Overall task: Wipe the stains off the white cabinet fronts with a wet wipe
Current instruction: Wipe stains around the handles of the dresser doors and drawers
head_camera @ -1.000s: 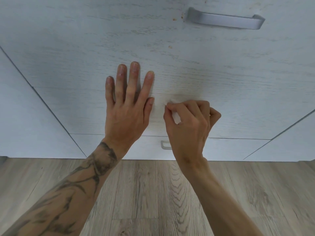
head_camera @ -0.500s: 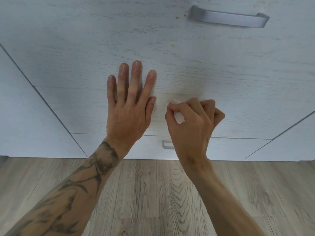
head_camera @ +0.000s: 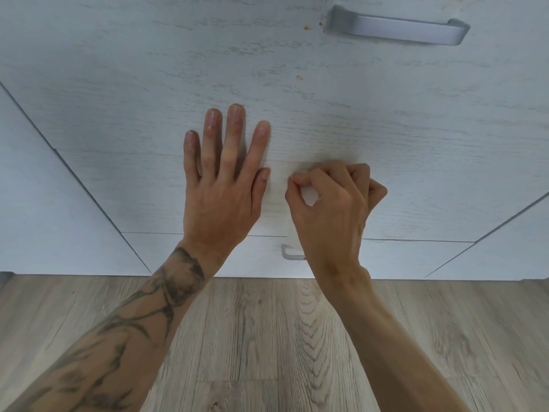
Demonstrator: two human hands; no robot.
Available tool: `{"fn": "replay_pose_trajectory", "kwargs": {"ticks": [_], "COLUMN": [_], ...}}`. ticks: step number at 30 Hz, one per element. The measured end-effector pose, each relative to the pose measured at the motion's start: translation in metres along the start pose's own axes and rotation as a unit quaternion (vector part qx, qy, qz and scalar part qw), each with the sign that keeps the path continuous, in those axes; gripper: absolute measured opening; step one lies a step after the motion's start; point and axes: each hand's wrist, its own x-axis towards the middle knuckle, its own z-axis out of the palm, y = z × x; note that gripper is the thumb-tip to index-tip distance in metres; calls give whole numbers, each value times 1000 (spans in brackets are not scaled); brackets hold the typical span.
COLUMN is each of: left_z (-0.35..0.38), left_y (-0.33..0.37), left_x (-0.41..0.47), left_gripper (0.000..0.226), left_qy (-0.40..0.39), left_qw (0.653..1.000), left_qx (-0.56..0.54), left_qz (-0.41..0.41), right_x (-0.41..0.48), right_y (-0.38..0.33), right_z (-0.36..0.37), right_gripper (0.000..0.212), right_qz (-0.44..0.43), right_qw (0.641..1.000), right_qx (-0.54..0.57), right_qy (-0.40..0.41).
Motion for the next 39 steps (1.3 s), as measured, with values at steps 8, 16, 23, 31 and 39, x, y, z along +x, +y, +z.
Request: {"fn": "replay_pose_trajectory", "kwargs": {"ticks": [8, 16, 23, 31, 39], "left_z": [-1, -3, -3, -4, -4], "left_y": [-1, 1, 1, 1, 1], "left_x": [0, -1, -1, -1, 0], "left_gripper": [76, 75, 73, 74, 74], "left_qy": [0, -1, -3, -3, -4], "left_qw": [1000, 1000, 1000, 1000, 1000], "left_qx": [4, 2, 5, 0, 0], "left_qz": [3, 5, 3, 2, 0], "right_x": [-15, -21, -12, -16, -15], "right_y": [26, 72, 83, 75, 75], "right_z": [-14, -40, -50, -55, -54], "right_gripper": [4, 10, 22, 31, 29], "right_qz": [-52, -4, 196, 226, 206], "right_qw": [995, 997, 951, 924, 941], "right_qx": [84, 81, 239, 304, 265], "right_qy": [-13, 7, -15, -48, -51]}}
